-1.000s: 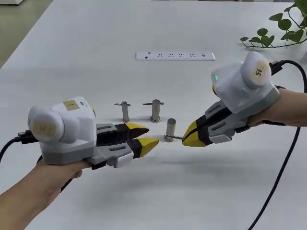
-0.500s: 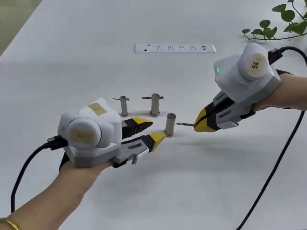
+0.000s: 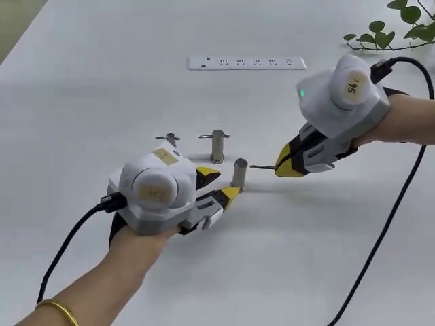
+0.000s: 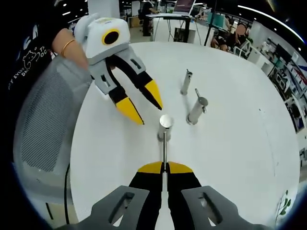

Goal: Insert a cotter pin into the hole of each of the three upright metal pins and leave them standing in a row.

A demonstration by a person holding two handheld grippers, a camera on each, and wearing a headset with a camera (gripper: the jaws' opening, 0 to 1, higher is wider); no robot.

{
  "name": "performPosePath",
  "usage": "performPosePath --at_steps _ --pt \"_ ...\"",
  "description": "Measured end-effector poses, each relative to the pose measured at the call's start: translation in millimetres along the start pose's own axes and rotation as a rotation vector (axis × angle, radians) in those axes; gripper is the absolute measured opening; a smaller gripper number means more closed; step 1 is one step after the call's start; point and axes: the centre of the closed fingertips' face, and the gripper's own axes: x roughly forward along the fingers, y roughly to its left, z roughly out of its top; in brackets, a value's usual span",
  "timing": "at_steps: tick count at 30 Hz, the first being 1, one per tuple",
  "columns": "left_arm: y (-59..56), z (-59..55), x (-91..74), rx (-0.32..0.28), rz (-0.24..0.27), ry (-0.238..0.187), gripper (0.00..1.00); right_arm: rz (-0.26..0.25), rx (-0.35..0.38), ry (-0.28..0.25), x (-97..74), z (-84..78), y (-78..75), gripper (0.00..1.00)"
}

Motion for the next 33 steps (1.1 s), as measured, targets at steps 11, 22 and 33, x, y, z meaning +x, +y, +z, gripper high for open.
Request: performPosePath --at_steps 11,22,33 --pt "-2.4 -3.2 17.4 -0.006 0.021 0.028 0.19 0.007 -0.022 -0.005 3.1 3.4 -4.7 0.00" --pt "-2.3 -3.7 27.6 0.009 0.036 0.041 0.16 0.020 -0.040 -0.001 4.7 5.3 -3.7 0.00" --pt "0.5 -3.9 33.6 0.005 0.039 0.048 0.10 0.022 -0.095 0.030 9.7 9.1 -4.3 0.00"
